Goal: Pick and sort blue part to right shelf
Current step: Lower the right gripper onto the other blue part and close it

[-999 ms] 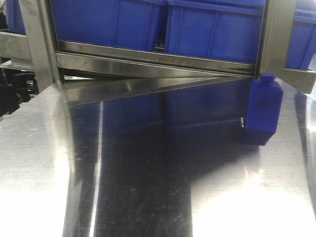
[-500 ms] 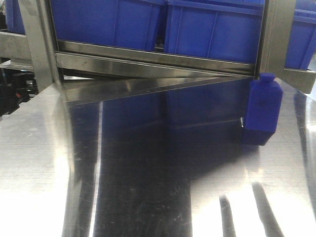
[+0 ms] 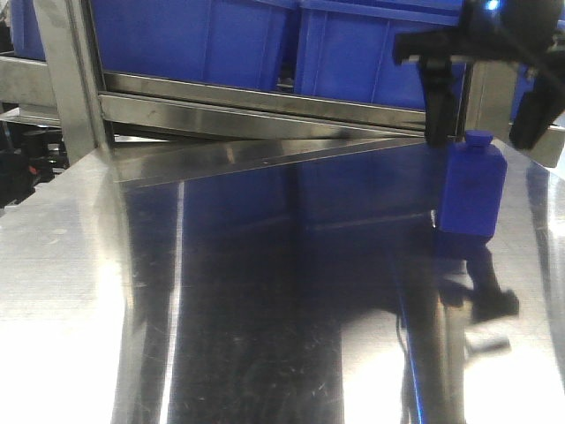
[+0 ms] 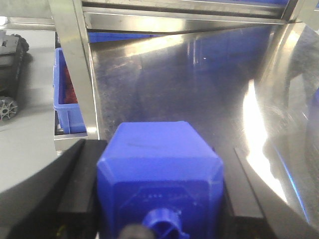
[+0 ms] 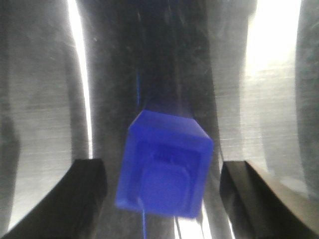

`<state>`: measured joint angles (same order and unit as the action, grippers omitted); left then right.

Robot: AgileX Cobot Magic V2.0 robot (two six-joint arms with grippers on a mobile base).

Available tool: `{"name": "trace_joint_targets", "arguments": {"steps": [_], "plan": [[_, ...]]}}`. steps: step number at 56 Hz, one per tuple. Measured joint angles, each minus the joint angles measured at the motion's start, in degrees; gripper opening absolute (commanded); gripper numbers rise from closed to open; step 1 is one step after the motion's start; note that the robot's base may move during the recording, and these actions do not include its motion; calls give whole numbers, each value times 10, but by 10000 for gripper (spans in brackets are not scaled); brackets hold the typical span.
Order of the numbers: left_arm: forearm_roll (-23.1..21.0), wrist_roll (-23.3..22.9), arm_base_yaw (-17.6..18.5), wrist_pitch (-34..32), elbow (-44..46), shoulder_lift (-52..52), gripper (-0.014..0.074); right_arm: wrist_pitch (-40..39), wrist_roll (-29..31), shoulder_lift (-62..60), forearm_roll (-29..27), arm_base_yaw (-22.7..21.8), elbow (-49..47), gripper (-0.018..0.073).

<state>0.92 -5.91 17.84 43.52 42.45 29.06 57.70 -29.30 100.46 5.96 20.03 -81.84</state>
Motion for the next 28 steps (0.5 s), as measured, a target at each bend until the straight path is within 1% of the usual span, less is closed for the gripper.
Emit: {"name": "trace_joint_targets", "arguments": {"steps": [13, 17, 21, 28], "plan": [[0, 0, 0, 0, 0, 0, 337, -11, -4, 47, 0, 0, -1, 582], [0, 0, 0, 0, 0, 0, 337, -13, -4, 56, 0, 0, -1, 562], [0, 0, 0, 0, 0, 0, 337, -14, -4, 66, 0, 0, -1, 496], [0, 0, 0, 0, 0, 0, 337, -20, -4, 70, 0, 0, -1, 319]]}}
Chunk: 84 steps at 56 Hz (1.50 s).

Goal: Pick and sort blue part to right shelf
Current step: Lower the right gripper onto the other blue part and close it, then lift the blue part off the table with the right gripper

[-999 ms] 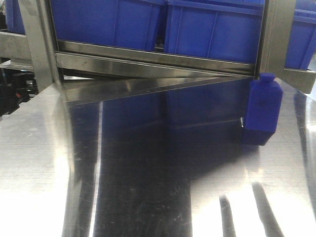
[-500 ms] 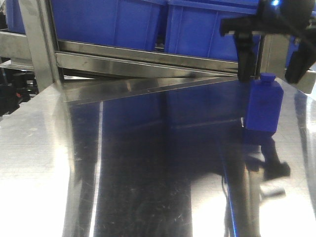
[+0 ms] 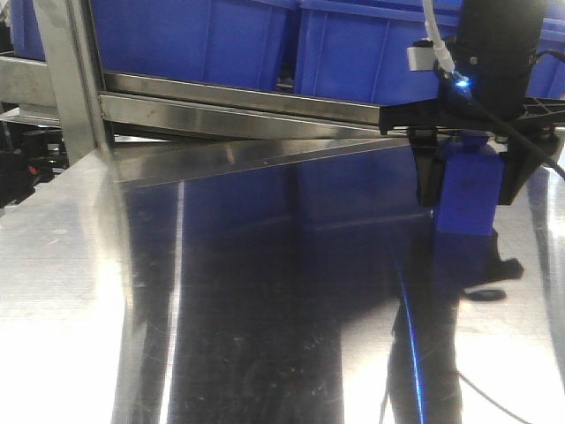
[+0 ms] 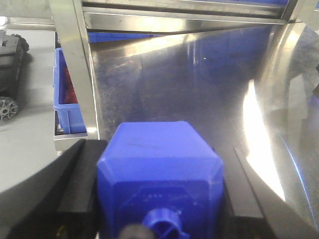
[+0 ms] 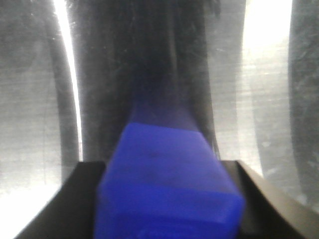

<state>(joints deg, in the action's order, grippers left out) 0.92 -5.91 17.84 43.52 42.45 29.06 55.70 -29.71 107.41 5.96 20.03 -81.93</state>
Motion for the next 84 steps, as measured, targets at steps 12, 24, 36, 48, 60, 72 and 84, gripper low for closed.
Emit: {"name": "trace_joint_targets", "arguments": {"steps": [12, 24, 36, 48, 60, 72, 84], "plan": [[33, -1, 0, -8, -9, -11, 337, -5, -1, 0, 0, 1, 0, 258], [82, -18, 0, -34, -65, -93, 337, -15, 15, -24, 29, 27, 4, 258], [117, -20, 0, -38, -109, -215, 337, -47, 20, -107, 75, 75, 48, 258], [130, -21, 0, -21, -125, -293, 337, -100, 20, -240, 80, 103, 141, 258], [133, -21, 0, 2, -128, -293, 335, -140, 21, -405, 86, 110, 249, 258], [133, -21, 0, 4, -128, -293, 335, -144, 22, -578, 99, 110, 358, 258], [133, -21, 0, 4, -128, -293, 335, -135, 71, -749, 102, 110, 455, 258]]}}
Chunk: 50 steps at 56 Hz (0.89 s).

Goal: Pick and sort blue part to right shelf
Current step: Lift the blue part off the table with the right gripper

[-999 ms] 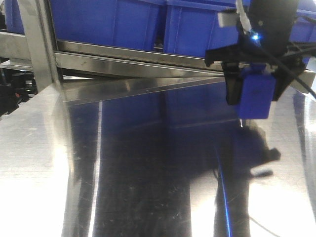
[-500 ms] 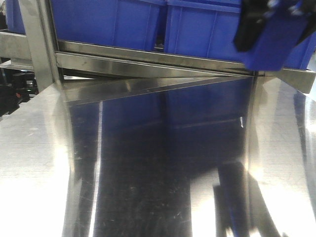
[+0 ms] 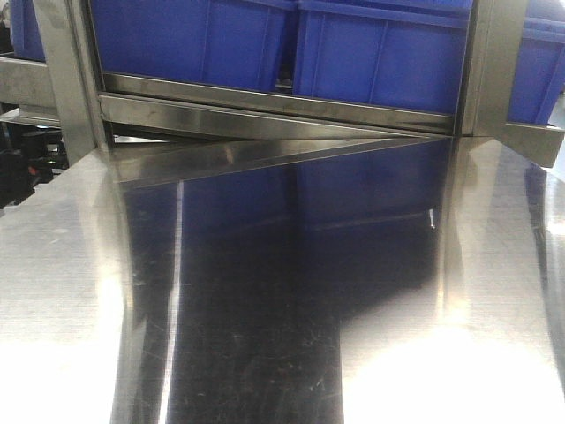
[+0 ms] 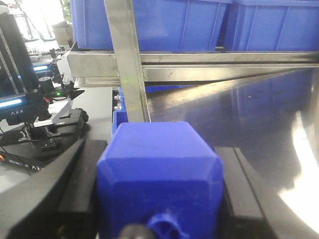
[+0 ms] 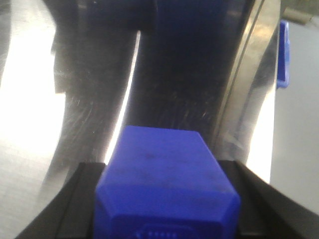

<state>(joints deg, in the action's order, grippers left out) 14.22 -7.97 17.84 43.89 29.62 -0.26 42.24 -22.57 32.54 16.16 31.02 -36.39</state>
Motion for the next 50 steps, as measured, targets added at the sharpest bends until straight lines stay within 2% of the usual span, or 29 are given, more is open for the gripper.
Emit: {"name": "trace_joint_targets", "arguments": {"steps": [15, 27, 50], "plan": [[0, 0, 0, 0, 0, 0, 335, 14, 76, -190, -5, 0, 65, 258], [0, 0, 0, 0, 0, 0, 335, 16, 91, -320, -25, 0, 67, 258], [1, 0, 0, 0, 0, 0, 335, 33, 95, -335, -28, 0, 67, 258]]}}
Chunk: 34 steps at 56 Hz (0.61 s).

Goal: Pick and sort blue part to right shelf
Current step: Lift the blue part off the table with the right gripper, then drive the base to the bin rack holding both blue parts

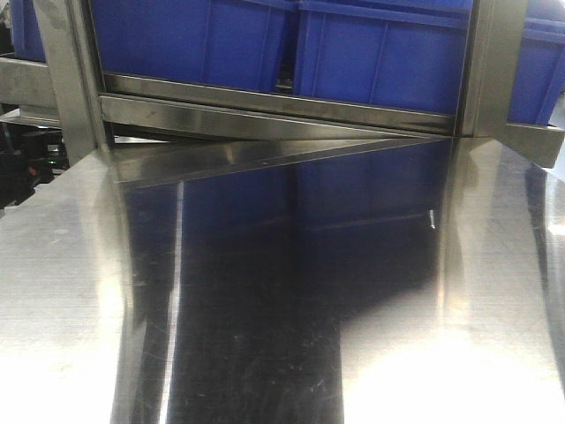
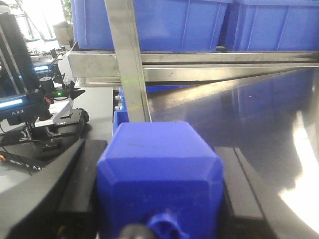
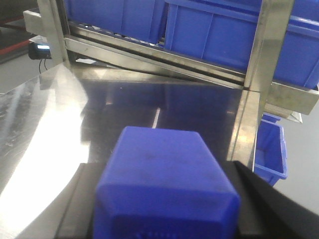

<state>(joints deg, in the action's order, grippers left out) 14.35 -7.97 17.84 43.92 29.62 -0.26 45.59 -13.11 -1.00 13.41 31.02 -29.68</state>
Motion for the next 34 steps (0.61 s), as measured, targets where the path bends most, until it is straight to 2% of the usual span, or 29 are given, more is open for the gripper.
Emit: {"name": "trace_joint_targets", "arguments": {"steps": [34], "plan": [[0, 0, 0, 0, 0, 0, 335, 21, 0, 0, 0, 0, 0, 258]]}}
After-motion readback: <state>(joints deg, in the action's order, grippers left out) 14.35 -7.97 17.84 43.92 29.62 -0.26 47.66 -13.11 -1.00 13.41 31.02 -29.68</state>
